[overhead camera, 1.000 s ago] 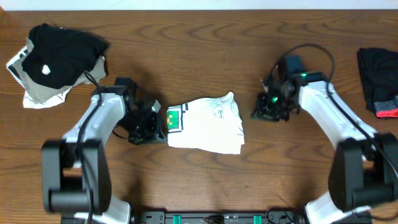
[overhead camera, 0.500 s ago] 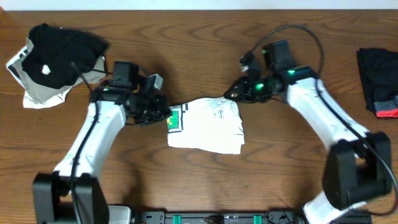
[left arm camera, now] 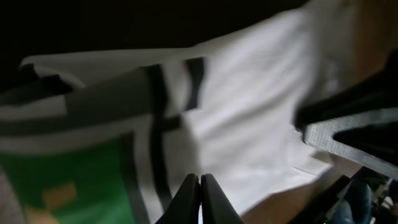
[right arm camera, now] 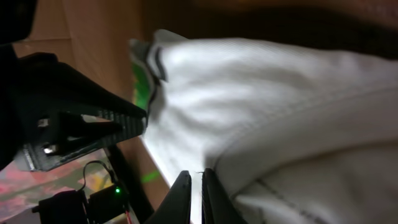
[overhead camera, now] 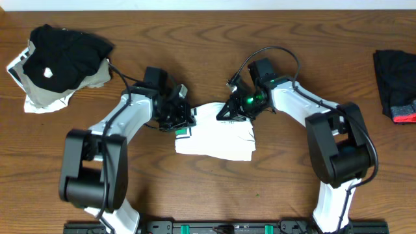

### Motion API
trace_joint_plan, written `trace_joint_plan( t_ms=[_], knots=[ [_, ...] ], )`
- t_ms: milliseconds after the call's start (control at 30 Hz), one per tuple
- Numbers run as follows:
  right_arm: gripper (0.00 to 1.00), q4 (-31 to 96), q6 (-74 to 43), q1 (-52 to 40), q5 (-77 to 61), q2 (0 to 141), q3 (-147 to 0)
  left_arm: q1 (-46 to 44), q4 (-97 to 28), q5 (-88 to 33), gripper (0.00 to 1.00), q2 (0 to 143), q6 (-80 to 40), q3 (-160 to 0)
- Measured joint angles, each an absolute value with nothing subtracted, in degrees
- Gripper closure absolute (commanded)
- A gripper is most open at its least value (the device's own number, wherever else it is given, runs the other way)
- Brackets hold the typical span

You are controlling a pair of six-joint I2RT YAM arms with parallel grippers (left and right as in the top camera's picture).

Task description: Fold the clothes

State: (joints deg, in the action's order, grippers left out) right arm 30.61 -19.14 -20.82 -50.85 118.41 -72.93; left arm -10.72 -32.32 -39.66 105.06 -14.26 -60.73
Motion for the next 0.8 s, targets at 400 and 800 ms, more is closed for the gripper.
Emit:
trace_joint_plan(
  t_ms=[400, 800],
  knots=[
    [0.92, 38.8, -18.7, -18.8, -46.7, 120.4, -73.5, -9.9, -31.7, -41.9, 0.94, 111.4, -14.7, -62.2],
    [0.84, 42.1, -15.6, -17.3, -44.6, 120.4, -74.1, -3.8, -35.6, -42.0, 0.94, 112.1, -9.9, -62.4]
  ],
)
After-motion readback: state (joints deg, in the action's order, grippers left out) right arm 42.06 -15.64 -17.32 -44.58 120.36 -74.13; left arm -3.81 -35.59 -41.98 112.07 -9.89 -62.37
